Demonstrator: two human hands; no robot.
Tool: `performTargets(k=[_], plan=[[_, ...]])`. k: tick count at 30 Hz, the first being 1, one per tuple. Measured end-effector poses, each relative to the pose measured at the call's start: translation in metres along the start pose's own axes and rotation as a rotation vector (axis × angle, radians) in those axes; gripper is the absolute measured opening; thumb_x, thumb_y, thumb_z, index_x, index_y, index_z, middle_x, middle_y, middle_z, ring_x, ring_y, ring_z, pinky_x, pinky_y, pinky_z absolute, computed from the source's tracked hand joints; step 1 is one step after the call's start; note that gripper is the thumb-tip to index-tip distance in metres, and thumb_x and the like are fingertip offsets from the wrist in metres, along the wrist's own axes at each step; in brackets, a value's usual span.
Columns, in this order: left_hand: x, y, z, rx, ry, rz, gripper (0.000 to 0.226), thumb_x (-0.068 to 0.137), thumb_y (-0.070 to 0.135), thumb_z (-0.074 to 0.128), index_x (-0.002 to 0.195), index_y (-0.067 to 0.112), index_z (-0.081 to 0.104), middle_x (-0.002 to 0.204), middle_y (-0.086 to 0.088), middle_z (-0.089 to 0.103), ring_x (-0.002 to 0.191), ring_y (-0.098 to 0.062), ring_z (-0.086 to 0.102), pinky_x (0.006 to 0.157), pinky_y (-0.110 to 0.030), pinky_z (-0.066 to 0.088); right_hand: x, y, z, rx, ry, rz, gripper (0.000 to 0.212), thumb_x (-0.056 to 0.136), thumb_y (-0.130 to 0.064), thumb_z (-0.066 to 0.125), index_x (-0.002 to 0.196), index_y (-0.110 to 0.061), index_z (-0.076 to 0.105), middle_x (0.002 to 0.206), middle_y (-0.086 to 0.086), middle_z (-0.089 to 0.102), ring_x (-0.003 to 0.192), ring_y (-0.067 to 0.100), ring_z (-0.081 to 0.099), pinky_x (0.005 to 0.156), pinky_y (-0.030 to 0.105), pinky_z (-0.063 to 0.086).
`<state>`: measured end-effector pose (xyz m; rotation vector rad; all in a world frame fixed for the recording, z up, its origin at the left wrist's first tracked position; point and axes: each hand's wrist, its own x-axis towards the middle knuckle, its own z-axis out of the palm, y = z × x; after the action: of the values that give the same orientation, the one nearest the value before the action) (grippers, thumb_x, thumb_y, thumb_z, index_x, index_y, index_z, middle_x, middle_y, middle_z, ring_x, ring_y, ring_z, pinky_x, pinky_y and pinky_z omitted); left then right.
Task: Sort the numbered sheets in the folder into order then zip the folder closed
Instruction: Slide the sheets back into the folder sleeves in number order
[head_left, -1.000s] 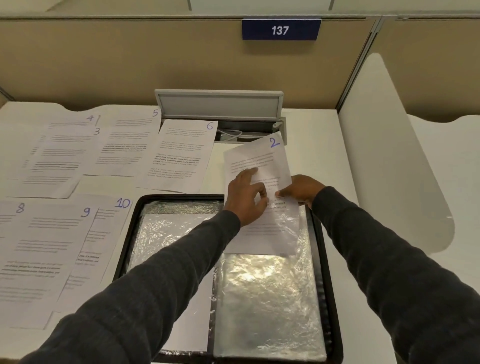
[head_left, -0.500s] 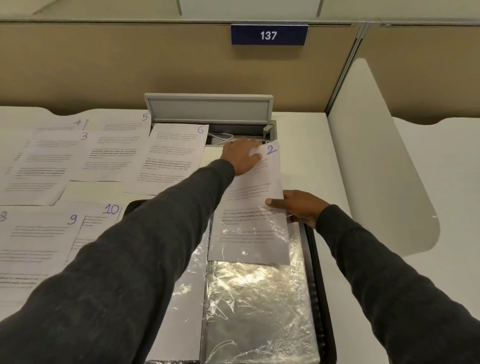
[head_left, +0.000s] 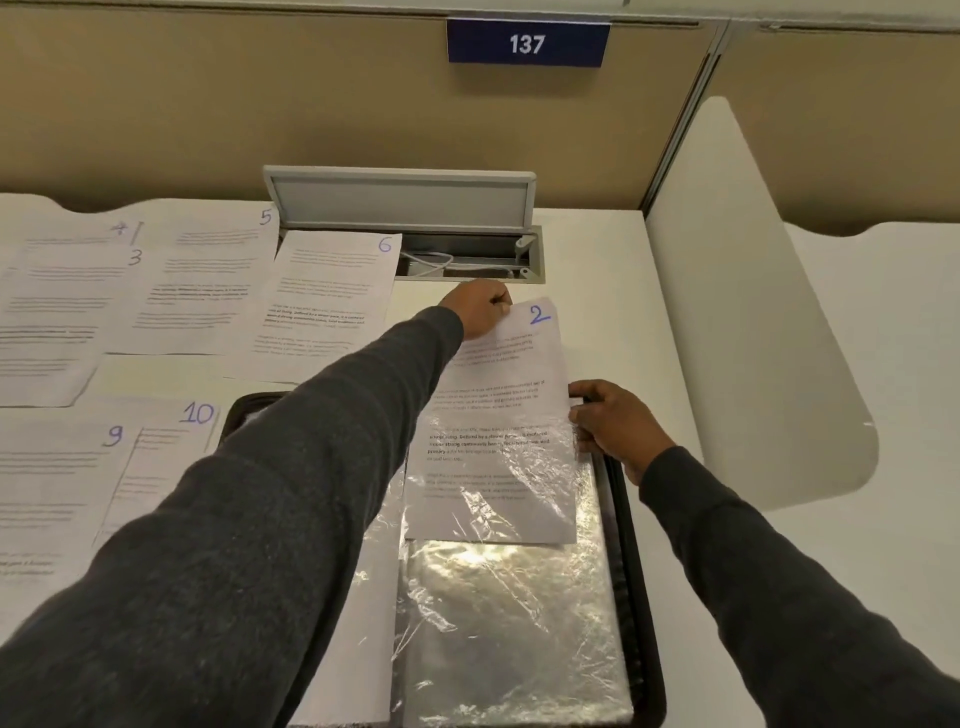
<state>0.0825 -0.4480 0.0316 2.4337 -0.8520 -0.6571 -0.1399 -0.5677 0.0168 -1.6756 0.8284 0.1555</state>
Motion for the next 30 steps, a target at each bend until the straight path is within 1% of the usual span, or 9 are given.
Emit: performTargets(k=[3, 6, 9, 12, 18, 20, 24, 26, 30], plan=[[-0.002, 0.002, -0.004, 0.007, -0.056, 0.016, 0.023, 0.102, 0.024, 0.046, 0.108, 0.012, 0.065, 0.109, -0.003, 0.064, 0.095, -0.019, 0.056, 0.08, -0.031, 0.038, 0.001, -0.006, 0.001, 0.049, 0.072, -0.016, 0.03, 0.093, -0.002, 0.058, 0.119, -0.015, 0.064, 0.106, 0.009, 0.072, 0.074, 0.015, 0.063, 0.064, 0.027, 0.055], [-0.007, 0.007, -0.006, 0.042, -0.173, 0.03, 0.023, 0.101, 0.024, 0.049, 0.111, 0.013, 0.067, 0.111, -0.003, 0.064, 0.097, -0.02, 0.056, 0.082, -0.031, 0.038, 0.002, -0.015, 0.001, 0.079, 0.106, -0.035, 0.028, 0.095, -0.003, 0.058, 0.118, -0.018, 0.063, 0.097, 0.006, 0.072, 0.068, 0.011, 0.061, 0.056, 0.021, 0.049], [-0.011, 0.008, -0.002, 0.04, -0.296, 0.026, 0.019, 0.1, 0.027, 0.051, 0.107, 0.018, 0.067, 0.111, -0.001, 0.066, 0.101, -0.022, 0.059, 0.086, -0.034, 0.041, 0.005, -0.023, 0.001, 0.099, 0.117, -0.036, 0.026, 0.096, -0.004, 0.058, 0.118, -0.017, 0.063, 0.099, 0.007, 0.073, 0.071, 0.013, 0.064, 0.056, 0.021, 0.05], [-0.016, 0.008, 0.003, 0.027, -0.399, 0.002, 0.016, 0.098, 0.027, 0.056, 0.104, 0.02, 0.068, 0.108, -0.001, 0.068, 0.098, -0.022, 0.06, 0.087, -0.037, 0.048, 0.008, -0.028, 0.001, 0.106, 0.132, -0.026, 0.026, 0.095, -0.005, 0.06, 0.118, -0.018, 0.063, 0.101, 0.008, 0.074, 0.078, 0.019, 0.069, 0.064, 0.029, 0.058], [-0.036, 0.013, 0.017, -0.017, -0.555, -0.007, 0.01, 0.095, 0.016, 0.059, 0.092, 0.014, 0.068, 0.088, -0.001, 0.064, 0.082, -0.017, 0.057, 0.079, -0.034, 0.053, 0.007, -0.034, 0.005, 0.153, 0.143, -0.016, 0.028, 0.095, 0.0, 0.058, 0.117, -0.015, 0.065, 0.09, 0.008, 0.074, 0.065, 0.014, 0.066, 0.058, 0.025, 0.055], [-0.044, 0.013, 0.022, -0.024, -0.549, -0.003, 0.012, 0.096, 0.017, 0.058, 0.09, 0.013, 0.068, 0.085, 0.001, 0.062, 0.082, -0.018, 0.055, 0.078, -0.033, 0.051, 0.005, -0.034, 0.006, 0.187, 0.107, -0.005, 0.029, 0.094, 0.002, 0.056, 0.118, -0.015, 0.062, 0.093, 0.007, 0.078, 0.072, 0.014, 0.073, 0.061, 0.026, 0.058], [-0.059, 0.016, 0.029, -0.072, -0.331, 0.048, 0.029, 0.098, 0.038, 0.053, 0.101, 0.015, 0.07, 0.096, 0.001, 0.066, 0.084, -0.014, 0.057, 0.081, -0.032, 0.047, 0.002, -0.034, 0.007, 0.206, 0.106, -0.015, 0.028, 0.094, -0.003, 0.061, 0.119, -0.016, 0.062, 0.095, 0.006, 0.078, 0.072, 0.013, 0.07, 0.061, 0.026, 0.056], [-0.067, 0.017, 0.032, -0.098, -0.277, 0.072, 0.03, 0.092, 0.045, 0.061, 0.101, 0.016, 0.066, 0.093, 0.003, 0.063, 0.084, -0.013, 0.055, 0.077, -0.03, 0.045, 0.001, -0.032, 0.007, 0.225, 0.103, -0.018, 0.026, 0.097, -0.007, 0.059, 0.122, -0.016, 0.06, 0.097, 0.006, 0.078, 0.079, 0.017, 0.072, 0.069, 0.029, 0.06], [-0.076, 0.013, 0.042, -0.07, -0.246, 0.09, 0.018, 0.089, 0.03, 0.07, 0.092, 0.012, 0.069, 0.088, 0.002, 0.066, 0.079, -0.012, 0.055, 0.066, -0.024, 0.041, -0.004, -0.024, 0.004, 0.316, 0.06, 0.016, 0.025, 0.098, -0.022, 0.062, 0.123, -0.015, 0.059, 0.106, 0.009, 0.076, 0.095, 0.027, 0.074, 0.084, 0.038, 0.061]])
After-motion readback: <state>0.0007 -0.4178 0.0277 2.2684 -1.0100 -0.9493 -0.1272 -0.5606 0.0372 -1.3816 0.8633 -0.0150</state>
